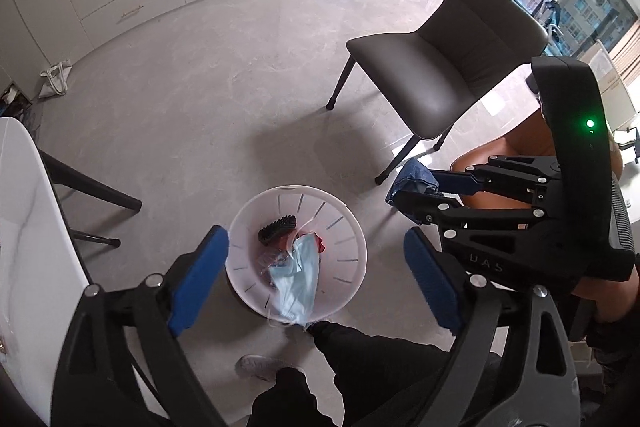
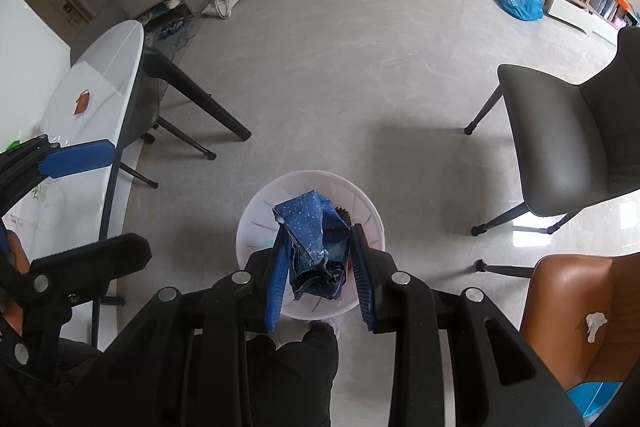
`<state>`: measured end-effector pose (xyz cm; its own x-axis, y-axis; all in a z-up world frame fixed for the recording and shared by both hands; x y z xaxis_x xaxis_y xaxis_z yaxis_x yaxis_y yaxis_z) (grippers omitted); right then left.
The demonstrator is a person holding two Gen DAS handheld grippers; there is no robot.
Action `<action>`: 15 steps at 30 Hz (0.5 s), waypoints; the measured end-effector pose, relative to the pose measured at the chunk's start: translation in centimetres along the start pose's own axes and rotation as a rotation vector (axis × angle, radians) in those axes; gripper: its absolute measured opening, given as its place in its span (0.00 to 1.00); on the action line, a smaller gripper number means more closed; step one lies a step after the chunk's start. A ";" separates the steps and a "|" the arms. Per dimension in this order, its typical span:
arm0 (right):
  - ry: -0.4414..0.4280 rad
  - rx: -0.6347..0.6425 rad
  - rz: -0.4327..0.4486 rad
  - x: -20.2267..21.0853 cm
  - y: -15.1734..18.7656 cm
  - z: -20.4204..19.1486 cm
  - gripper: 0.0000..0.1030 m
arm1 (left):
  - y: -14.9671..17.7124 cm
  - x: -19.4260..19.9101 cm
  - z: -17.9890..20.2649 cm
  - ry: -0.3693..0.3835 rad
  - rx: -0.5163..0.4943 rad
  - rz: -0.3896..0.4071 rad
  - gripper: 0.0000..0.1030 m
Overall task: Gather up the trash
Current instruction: 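Carry the mask and blue cloth to the wastebasket and release both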
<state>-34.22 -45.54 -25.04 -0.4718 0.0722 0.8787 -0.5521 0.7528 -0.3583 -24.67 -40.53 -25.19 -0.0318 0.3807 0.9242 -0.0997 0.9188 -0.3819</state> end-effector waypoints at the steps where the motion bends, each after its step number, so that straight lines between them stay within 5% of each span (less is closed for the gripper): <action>1: -0.002 0.003 -0.002 0.0 0.0 0.1 0.30 | 0.0 0.0 0.0 0.000 0.004 -0.001 0.83; 10: -0.068 0.068 -0.046 -1.2 0.5 -1.8 0.33 | 0.4 1.1 -1.5 -0.052 0.080 0.018 0.92; 11: -0.082 0.081 -0.058 -1.4 0.6 -2.3 0.39 | 0.5 1.5 -1.9 -0.058 0.096 0.022 0.92; 13: -0.054 0.094 -0.051 -1.4 0.5 -2.5 0.89 | 0.7 1.9 -2.6 -0.061 0.128 0.026 0.92; 15: -0.004 0.103 -0.013 -1.0 0.0 -2.3 0.98 | 0.8 2.3 -3.1 -0.069 0.153 0.031 0.92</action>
<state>-32.13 -44.09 -25.21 -0.4670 0.0598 0.8822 -0.6256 0.6828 -0.3774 -21.76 -38.58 -23.36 -0.1050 0.3956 0.9124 -0.2477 0.8781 -0.4093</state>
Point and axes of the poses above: each gripper's, at about its wrist camera, not at the fingertips, and x roughly against the way its jaws point, z to its right, y to its underside, the point moved 10 cm from there along -x, roughly the way its jaws point, and after that the axes turned 9 degrees about -y, right-handed, at the moved point
